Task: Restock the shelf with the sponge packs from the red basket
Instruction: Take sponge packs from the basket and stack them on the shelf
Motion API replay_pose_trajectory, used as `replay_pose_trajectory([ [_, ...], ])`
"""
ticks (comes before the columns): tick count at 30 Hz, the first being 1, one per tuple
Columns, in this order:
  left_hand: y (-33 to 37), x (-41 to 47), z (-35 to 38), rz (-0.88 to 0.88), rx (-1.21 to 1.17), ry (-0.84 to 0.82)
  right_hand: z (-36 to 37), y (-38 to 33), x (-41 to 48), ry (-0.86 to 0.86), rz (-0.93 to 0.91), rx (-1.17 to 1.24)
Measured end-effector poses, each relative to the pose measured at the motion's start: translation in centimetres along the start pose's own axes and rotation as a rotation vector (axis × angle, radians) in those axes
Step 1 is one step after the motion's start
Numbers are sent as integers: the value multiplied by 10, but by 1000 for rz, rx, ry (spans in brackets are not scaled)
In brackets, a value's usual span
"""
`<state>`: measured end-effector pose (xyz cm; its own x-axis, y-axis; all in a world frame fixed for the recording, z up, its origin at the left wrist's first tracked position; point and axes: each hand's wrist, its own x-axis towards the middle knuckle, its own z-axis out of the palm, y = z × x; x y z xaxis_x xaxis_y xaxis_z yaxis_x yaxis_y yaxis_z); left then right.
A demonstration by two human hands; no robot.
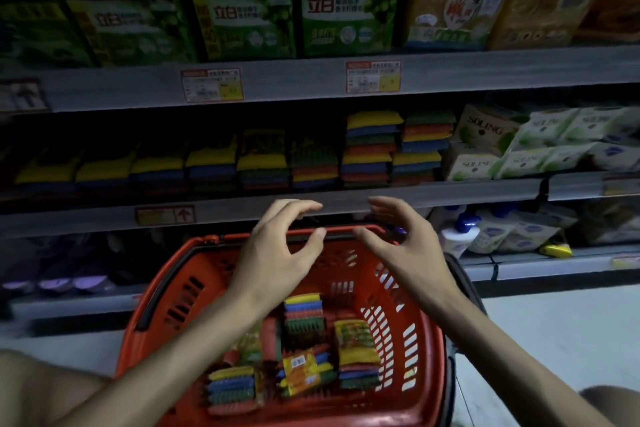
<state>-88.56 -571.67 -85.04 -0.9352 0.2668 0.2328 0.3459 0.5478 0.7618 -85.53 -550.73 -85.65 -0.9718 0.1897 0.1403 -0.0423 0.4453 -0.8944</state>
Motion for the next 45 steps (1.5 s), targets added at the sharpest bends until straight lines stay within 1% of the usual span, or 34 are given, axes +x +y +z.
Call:
replay_pose_trajectory([
  [6, -49, -49, -48, 24, 231, -206, 37, 12, -19, -195, -53, -285],
  [9, -72, -70, -61, -40, 285, -263, 59, 27, -26, -376, -10, -439],
  [13, -100, -90, -63, -68, 411, -357, 93, 65, -31, -635, 56, -694],
  [16, -119, -100, -63, -132, 491, -439, 121, 98, -26, -757, 66, -808],
  [23, -162, -118, -65, -144, 710, -583, 190, 136, -13, -806, 47, -976],
  [27, -171, -118, -65, -145, 746, -603, 210, 150, -18, -711, 42, -1071],
  [30, -175, -119, -66, -146, 761, -621, 213, 154, -21, -662, -12, -1137],
  [34, -174, -120, -67, -126, 756, -604, 204, 149, -23, -671, -15, -1096],
  [36, -172, -119, -66, -127, 716, -577, 195, 136, -24, -651, -26, -1012],
  [38, -169, -117, -65, -165, 600, -525, 180, 118, -24, -612, -39, -869],
  [40, -163, -114, -64, -272, 362, -455, 164, 98, -27, -589, -43, -698],
  [42, -159, -111, -62, -386, 129, -384, 151, 74, -29, -576, 48, -467],
  [45, -152, -105, -62, -440, -40, -348, 135, 29, -31, -651, 343, 13],
])
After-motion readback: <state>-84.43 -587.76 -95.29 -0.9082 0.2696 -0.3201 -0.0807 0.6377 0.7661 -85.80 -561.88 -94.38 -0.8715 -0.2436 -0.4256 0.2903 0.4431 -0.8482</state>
